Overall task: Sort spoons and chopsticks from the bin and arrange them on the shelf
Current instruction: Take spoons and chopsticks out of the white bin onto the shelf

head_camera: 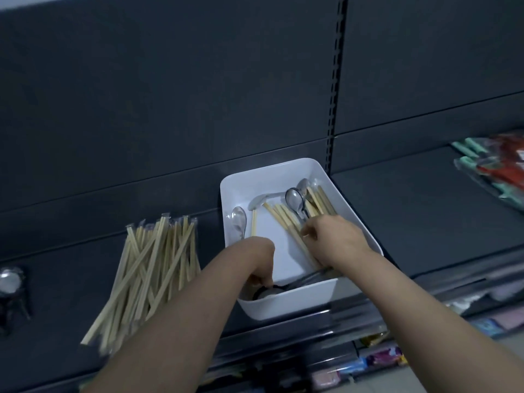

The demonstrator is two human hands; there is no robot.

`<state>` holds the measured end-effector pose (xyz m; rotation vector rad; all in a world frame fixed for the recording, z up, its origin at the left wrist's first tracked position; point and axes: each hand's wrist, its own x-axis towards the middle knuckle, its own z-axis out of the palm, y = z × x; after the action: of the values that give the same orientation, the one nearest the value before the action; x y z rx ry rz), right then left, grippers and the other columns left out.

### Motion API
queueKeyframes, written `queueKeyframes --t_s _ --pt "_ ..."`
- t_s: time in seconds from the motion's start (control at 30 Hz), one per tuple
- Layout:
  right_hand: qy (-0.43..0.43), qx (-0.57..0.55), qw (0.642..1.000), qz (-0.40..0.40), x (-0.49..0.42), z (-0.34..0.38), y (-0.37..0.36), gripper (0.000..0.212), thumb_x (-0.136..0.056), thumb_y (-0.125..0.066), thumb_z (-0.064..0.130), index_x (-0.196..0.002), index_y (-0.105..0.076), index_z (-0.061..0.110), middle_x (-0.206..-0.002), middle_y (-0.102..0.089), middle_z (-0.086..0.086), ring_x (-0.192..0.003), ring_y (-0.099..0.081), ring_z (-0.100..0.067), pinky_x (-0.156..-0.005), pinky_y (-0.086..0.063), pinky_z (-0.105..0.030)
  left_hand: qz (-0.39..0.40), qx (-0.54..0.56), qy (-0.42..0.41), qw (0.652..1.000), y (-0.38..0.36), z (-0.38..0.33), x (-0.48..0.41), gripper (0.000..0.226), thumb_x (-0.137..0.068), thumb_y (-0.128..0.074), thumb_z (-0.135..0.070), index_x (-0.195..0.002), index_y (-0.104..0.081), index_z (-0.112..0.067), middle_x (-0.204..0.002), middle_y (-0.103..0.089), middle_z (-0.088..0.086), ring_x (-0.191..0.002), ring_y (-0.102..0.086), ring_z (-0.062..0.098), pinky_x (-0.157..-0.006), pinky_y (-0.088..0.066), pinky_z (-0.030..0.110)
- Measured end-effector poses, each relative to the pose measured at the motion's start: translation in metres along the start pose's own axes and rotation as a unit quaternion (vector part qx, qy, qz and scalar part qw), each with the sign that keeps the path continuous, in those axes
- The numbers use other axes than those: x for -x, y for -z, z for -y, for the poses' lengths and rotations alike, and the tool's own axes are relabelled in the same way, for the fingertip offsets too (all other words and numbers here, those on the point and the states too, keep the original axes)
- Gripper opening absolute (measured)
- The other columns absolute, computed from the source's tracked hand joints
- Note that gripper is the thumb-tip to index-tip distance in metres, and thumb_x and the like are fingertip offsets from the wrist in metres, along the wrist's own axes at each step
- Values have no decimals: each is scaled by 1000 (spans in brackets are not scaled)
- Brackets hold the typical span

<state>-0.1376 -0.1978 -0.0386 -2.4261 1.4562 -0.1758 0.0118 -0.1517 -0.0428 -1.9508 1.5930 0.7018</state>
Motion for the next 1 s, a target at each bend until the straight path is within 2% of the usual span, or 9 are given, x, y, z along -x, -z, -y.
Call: queueKeyframes --t_s 0.13,0.3,0.47,0.6,0.67,0.73,0.8,0.9,1.0 --pt "18 -19 1000 13 -6 -3 0 30 -91 -47 22 -111 -65 36 -117 -65 7 -110 -59 -19 -75 -40 -26 26 85 -8 996 2 4 7 25 -81 -73 -27 -96 -73 -8 -96 -72 8 -89 -69 25 -80 -58 37" --pt "35 -32 998 37 -11 -3 -1 26 -92 -50 23 -109 -65 35 -117 -65 7 -111 -58 -19 -76 -41 -26 71 35 -22 997 -4 3 4 26 -83 -71 -25 -102 -70 -8 -102 -72 9 -87 -69 26 -81 -57 37" --pt "50 -31 992 107 -14 -6 -6 24 -90 -54 22 -108 -68 29 -117 -64 2 -109 -59 -20 -86 -45 -26 -134 116 24 984 1 4 -13 22 -86 -63 -14 -105 -69 -5 -104 -68 11 -97 -65 28 -81 -53 34" --pt "33 -6 988 154 -22 -2 -13 23 -86 -61 33 -104 -71 24 -108 -65 -5 -100 -60 -24 -83 -51 -32 -296 343 19 891 5 4 -21 20 -85 -58 -1 -100 -68 -11 -99 -66 3 -97 -61 18 -83 -47 20" --pt "23 -8 986 166 -25 -1 -16 23 -84 -65 34 -102 -72 22 -109 -64 -8 -101 -61 -25 -82 -50 -29 -321 476 9 819 4 2 -20 23 -85 -57 2 -102 -65 -10 -91 -64 2 -88 -60 15 -68 -45 8" --pt "14 -27 987 159 -26 -1 -13 21 -84 -66 32 -98 -73 19 -102 -67 -6 -99 -62 -23 -77 -48 -26 -337 516 23 788 3 2 -20 27 -86 -60 -3 -112 -61 -9 -99 -64 3 -90 -60 16 -68 -46 12" --pt "-10 -51 991 125 -28 -3 -8 16 -84 -65 27 -92 -73 16 -92 -68 -4 -92 -63 -23 -70 -43 -23 -339 470 63 812 4 4 -20 32 -91 -59 -13 -123 -55 -9 -119 -60 6 -103 -59 23 -80 -46 24" --pt "-44 -67 995 65 -35 -5 0 11 -81 -61 18 -86 -70 15 -91 -67 -4 -94 -63 -27 -68 -40 -23 -298 295 140 897 6 3 -15 43 -94 -48 -7 -136 -40 -5 -143 -40 12 -115 -54 31 -76 -38 28" --pt "-40 -73 995 59 -40 -4 6 14 -80 -60 16 -89 -70 15 -95 -68 -5 -94 -63 -27 -69 -43 -24 -247 236 189 921 5 -2 -15 55 -91 -42 2 -145 -31 -3 -151 -32 12 -116 -56 35 -81 -42 35"
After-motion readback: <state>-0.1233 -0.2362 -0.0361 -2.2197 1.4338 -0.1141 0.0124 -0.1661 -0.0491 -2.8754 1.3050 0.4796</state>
